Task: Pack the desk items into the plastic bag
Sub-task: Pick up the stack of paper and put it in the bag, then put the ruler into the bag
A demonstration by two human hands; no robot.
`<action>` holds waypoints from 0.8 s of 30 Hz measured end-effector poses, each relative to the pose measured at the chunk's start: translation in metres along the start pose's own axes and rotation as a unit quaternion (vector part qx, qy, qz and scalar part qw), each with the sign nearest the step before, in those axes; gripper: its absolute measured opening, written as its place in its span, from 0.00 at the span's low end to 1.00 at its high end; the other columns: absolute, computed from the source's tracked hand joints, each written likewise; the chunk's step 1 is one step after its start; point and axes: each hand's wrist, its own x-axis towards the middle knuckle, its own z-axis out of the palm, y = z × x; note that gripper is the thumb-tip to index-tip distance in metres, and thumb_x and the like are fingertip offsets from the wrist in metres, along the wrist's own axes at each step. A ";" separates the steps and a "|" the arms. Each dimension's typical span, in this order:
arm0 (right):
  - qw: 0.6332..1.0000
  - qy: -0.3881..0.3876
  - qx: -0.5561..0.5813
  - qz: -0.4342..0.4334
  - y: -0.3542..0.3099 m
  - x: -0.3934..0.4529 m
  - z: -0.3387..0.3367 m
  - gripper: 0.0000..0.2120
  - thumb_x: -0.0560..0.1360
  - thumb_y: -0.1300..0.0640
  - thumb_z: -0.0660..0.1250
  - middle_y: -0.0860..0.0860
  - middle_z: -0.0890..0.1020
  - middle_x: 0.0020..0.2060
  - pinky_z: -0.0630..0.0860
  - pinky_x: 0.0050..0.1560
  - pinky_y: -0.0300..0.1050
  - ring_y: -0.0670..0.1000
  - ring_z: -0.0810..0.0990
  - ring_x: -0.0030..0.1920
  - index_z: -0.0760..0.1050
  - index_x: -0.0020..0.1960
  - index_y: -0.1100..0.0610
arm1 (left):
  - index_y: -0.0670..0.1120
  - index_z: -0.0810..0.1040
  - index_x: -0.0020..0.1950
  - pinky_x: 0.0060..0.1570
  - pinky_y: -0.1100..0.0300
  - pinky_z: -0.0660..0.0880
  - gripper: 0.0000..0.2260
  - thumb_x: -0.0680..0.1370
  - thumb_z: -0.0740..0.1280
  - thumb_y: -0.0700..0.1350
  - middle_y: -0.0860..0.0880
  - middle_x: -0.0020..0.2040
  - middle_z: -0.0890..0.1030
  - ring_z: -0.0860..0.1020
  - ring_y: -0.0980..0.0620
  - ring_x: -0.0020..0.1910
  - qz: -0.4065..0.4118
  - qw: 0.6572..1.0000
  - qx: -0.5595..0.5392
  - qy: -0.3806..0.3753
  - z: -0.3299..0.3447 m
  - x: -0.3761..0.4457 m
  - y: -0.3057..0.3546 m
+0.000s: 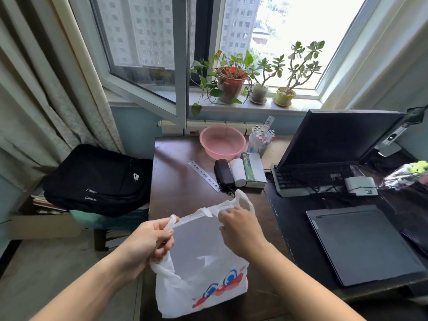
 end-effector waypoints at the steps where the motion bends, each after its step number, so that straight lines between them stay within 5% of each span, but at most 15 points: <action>1: 0.996 0.076 -0.039 0.009 0.005 -0.001 -0.002 0.07 0.68 0.61 0.71 0.55 0.82 0.42 0.78 0.45 0.51 0.58 0.78 0.43 0.78 0.46 0.58 | 0.39 0.78 0.59 0.26 0.61 0.56 0.13 0.81 0.57 0.35 0.46 0.27 0.71 0.61 0.55 0.20 0.001 1.000 0.002 -0.001 0.000 0.001 0.001; 4: 0.975 0.185 -0.065 0.104 0.022 0.007 -0.012 0.19 0.64 0.60 0.72 0.58 0.78 0.49 0.73 0.43 0.53 0.60 0.75 0.45 0.75 0.55 0.59 | 0.38 0.77 0.60 0.25 0.61 0.56 0.12 0.81 0.56 0.35 0.46 0.27 0.71 0.61 0.55 0.20 0.005 1.000 0.006 0.003 0.005 0.003 0.006; 7: 0.949 0.100 0.148 0.258 0.056 0.025 -0.019 0.20 0.72 0.54 0.68 0.55 0.80 0.52 0.75 0.47 0.51 0.61 0.80 0.49 0.73 0.61 0.58 | 0.38 0.77 0.61 0.24 0.63 0.57 0.13 0.81 0.57 0.35 0.46 0.28 0.70 0.60 0.55 0.20 0.011 1.000 -0.014 0.012 0.014 0.008 0.011; 9: 0.863 0.021 0.399 0.310 0.084 0.039 -0.029 0.14 0.71 0.58 0.67 0.55 0.84 0.42 0.79 0.42 0.45 0.55 0.84 0.42 0.78 0.56 0.59 | 0.41 0.77 0.62 0.23 0.64 0.58 0.13 0.81 0.57 0.35 0.45 0.28 0.70 0.60 0.54 0.20 0.018 0.999 -0.036 0.027 0.021 0.013 0.014; 11: 0.801 -0.009 0.516 0.305 0.109 0.048 -0.038 0.11 0.72 0.65 0.69 0.54 0.82 0.33 0.77 0.31 0.38 0.48 0.80 0.30 0.79 0.54 0.62 | 0.44 0.76 0.63 0.23 0.64 0.57 0.14 0.81 0.57 0.36 0.45 0.28 0.70 0.60 0.55 0.20 0.024 0.997 -0.049 0.051 0.029 0.019 0.018; 17: 0.805 -0.029 0.546 0.230 0.144 0.064 -0.057 0.08 0.73 0.66 0.70 0.58 0.83 0.31 0.73 0.26 0.37 0.47 0.77 0.23 0.79 0.52 0.64 | 0.46 0.77 0.63 0.26 0.62 0.57 0.14 0.81 0.57 0.37 0.46 0.28 0.69 0.59 0.55 0.22 0.042 0.990 -0.068 0.116 0.049 0.031 0.036; 22: 0.820 -0.107 0.519 0.216 0.162 0.079 -0.064 0.04 0.77 0.57 0.68 0.62 0.86 0.38 0.79 0.32 0.47 0.52 0.83 0.27 0.79 0.44 0.56 | 0.45 0.81 0.39 0.35 0.58 0.57 0.17 0.82 0.56 0.38 0.50 0.22 0.67 0.57 0.55 0.21 0.033 0.993 -0.028 0.106 0.064 0.037 0.052; 24: 0.832 -0.141 0.495 0.207 0.165 0.085 -0.061 0.06 0.77 0.55 0.67 0.63 0.86 0.39 0.82 0.34 0.49 0.54 0.84 0.29 0.79 0.42 0.55 | 0.46 0.83 0.36 0.39 0.57 0.58 0.20 0.82 0.56 0.38 0.50 0.22 0.67 0.57 0.55 0.22 0.030 0.994 -0.020 0.102 0.063 0.042 0.055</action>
